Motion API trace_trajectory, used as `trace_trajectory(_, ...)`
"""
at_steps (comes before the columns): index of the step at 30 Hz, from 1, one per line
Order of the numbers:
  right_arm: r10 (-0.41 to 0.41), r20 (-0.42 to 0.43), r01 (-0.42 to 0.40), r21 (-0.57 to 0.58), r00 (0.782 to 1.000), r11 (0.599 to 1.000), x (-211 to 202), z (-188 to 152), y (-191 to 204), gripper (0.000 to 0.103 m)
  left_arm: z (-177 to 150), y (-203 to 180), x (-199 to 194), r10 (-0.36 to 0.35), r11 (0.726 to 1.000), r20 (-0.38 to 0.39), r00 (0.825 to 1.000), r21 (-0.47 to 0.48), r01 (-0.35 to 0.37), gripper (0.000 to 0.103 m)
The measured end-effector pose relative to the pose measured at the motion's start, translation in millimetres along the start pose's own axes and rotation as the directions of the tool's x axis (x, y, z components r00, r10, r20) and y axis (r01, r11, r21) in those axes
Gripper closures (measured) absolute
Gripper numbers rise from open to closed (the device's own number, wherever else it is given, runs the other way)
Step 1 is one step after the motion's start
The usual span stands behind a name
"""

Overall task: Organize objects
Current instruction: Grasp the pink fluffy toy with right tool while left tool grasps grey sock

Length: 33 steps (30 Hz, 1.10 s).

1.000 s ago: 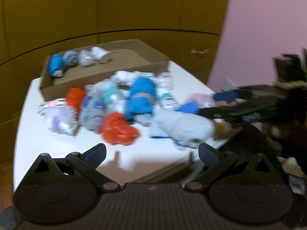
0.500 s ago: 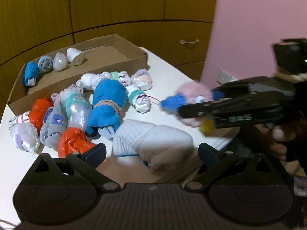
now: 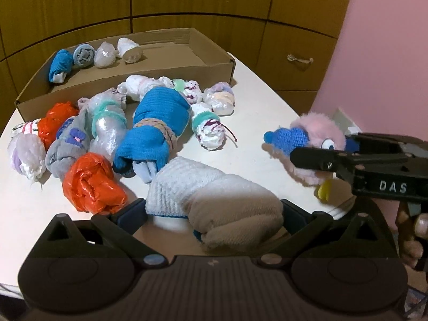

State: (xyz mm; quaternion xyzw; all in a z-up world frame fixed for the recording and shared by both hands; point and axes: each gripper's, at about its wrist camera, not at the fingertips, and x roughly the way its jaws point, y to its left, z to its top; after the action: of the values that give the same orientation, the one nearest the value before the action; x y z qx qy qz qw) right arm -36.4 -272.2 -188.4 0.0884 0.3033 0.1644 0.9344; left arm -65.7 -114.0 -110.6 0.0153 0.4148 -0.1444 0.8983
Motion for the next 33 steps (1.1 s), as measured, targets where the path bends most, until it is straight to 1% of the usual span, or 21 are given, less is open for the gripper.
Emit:
trace_trajectory(4, 0.032, -0.005, -0.032, -0.006, 0.999, 0.999, 1.7, -2.2, 0.9, 0.052, 1.1, 0.2, 0.3, 0.005, 0.999, 0.011, 1.000, -0.034, -0.005, 0.002)
trace_trajectory(6, 0.037, 0.000, -0.037, -0.015, 0.999, 0.999, 0.6, -2.6, 2.4, 0.052, 1.5, 2.1, 0.6, 0.040, 0.998, 0.015, 0.999, -0.055, -0.040, 0.003)
trace_trajectory(8, 0.038, 0.013, -0.038, -0.001, 0.999, 0.999, -2.0, -2.3, -0.8, 0.052, 1.5, 4.5, -1.1, 0.058, 0.996, 0.017, 0.998, -0.068, -0.056, 0.006)
trace_trajectory(10, 0.037, 0.016, -0.038, 0.011, 0.999, 0.999, -3.8, -2.4, -4.9, 0.052, 1.0, 4.0, -3.7, 0.075, 0.995, 0.019, 0.997, -0.064, -0.074, 0.016)
trace_trajectory(13, 0.036, 0.015, -0.036, 0.012, 0.999, 0.999, -4.7, -3.5, -7.3, 0.052, -1.4, 1.9, -7.6, 0.089, 0.995, 0.024, 0.996, -0.047, -0.088, 0.025)
trace_trajectory(14, 0.039, 0.014, -0.039, 0.011, 0.999, 0.999, -4.9, -3.9, -7.3, 0.052, -2.3, 1.1, -9.0, 0.089, 0.995, 0.025, 0.996, -0.040, -0.088, 0.027)
trace_trajectory(16, 0.045, 0.013, -0.045, 0.013, 0.999, 0.999, -4.6, -4.5, -6.5, 0.052, -3.1, -0.8, -11.7, 0.080, 0.997, 0.031, 0.996, -0.021, -0.080, 0.034)
trace_trajectory(21, 0.059, 0.008, -0.059, 0.018, 0.998, 0.998, -1.9, -6.1, -3.1, 0.052, -4.3, -0.1, -13.6, 0.057, 0.998, 0.032, 0.998, -0.015, -0.057, 0.043)
trace_trajectory(27, 0.069, 0.015, -0.069, 0.017, 0.998, 0.997, -4.6, -5.7, 4.0, 0.052, -6.8, -3.2, -20.9, 0.044, 0.999, 0.030, 0.999, 0.030, -0.044, 0.057)
trace_trajectory(28, 0.068, 0.017, -0.069, 0.017, 0.998, 0.997, -5.6, -4.9, 4.3, 0.052, -7.4, -3.3, -21.6, 0.042, 0.998, 0.025, 0.999, 0.037, -0.043, 0.067)
trace_trajectory(33, 0.059, 0.021, -0.059, 0.013, 0.998, 0.998, -6.6, 2.0, 5.6, 0.052, -8.6, -2.2, -23.1, 0.028, 0.997, 0.014, 1.000, 0.065, -0.029, 0.067)
